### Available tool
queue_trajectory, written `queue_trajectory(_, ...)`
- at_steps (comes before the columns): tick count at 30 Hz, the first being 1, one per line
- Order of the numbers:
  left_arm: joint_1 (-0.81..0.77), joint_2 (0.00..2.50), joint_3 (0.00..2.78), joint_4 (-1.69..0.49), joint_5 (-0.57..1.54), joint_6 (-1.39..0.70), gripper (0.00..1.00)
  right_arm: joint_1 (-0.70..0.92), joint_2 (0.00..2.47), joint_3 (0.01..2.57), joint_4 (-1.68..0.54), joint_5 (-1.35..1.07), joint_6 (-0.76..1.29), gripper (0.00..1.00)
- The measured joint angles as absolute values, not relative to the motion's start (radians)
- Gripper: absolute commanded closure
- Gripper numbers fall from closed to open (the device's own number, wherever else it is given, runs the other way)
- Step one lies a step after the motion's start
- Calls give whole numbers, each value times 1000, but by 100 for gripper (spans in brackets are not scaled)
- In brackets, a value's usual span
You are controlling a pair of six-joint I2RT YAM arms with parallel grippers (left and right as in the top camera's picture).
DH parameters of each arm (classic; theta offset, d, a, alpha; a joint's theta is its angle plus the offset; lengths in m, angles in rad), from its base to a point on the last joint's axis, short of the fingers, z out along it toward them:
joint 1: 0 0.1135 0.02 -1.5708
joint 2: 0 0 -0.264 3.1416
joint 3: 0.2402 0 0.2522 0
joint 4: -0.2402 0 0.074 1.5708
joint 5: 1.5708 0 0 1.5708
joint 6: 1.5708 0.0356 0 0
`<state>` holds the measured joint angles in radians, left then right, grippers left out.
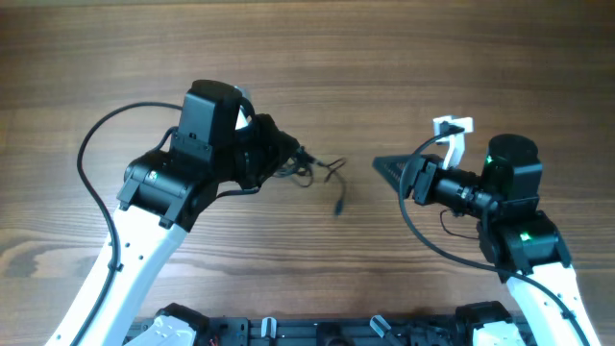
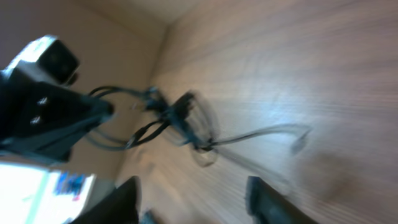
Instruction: Untangle cables
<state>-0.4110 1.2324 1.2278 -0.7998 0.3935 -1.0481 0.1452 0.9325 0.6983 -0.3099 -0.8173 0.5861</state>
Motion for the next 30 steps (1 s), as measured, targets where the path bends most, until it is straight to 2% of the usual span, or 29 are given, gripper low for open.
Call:
queue_trajectory(5,-411,1232,1228,-792,399,-1175,96,171,966,698,-308,-899,592,23)
queue_trajectory(11,-411,1232,1228,-796,413,-1190,96,228,1026,698,-223,-922,653,23)
queue_trajectory(13,-411,1232,1228,-797,414,-1180,96,253,1045,698,-178,-932,670,31)
queue_trajectory(14,-411,1232,1228,-797,415,-1166,96,266,1053,698,-160,-936,677,43)
queue_trajectory(16,-411,1232,1228,-802,416,-1135,96,299,1068,698,-124,-944,699,57)
queue_trajectory(17,-411,1232,1228,-807,418,-1111,96,307,1073,698,-104,-946,713,62)
queue_trajectory(19,-411,1232,1228,-808,422,-1079,96,316,1079,698,-78,-948,723,66)
queue_trajectory(22,-411,1232,1228,-808,447,-1027,96,320,1081,698,-64,-950,757,64)
queue_trajectory(23,-411,1232,1228,-808,455,-1015,96,320,1081,698,-64,-950,761,61)
queue_trajectory(25,-411,1232,1228,-808,470,-999,96,320,1083,698,-65,-950,770,47)
queue_trajectory(28,-411,1232,1228,-808,481,-984,96,320,1083,698,-65,-950,800,41)
queue_trajectory(30,-413,1232,1228,-807,484,-980,96,320,1083,698,-65,-950,821,41)
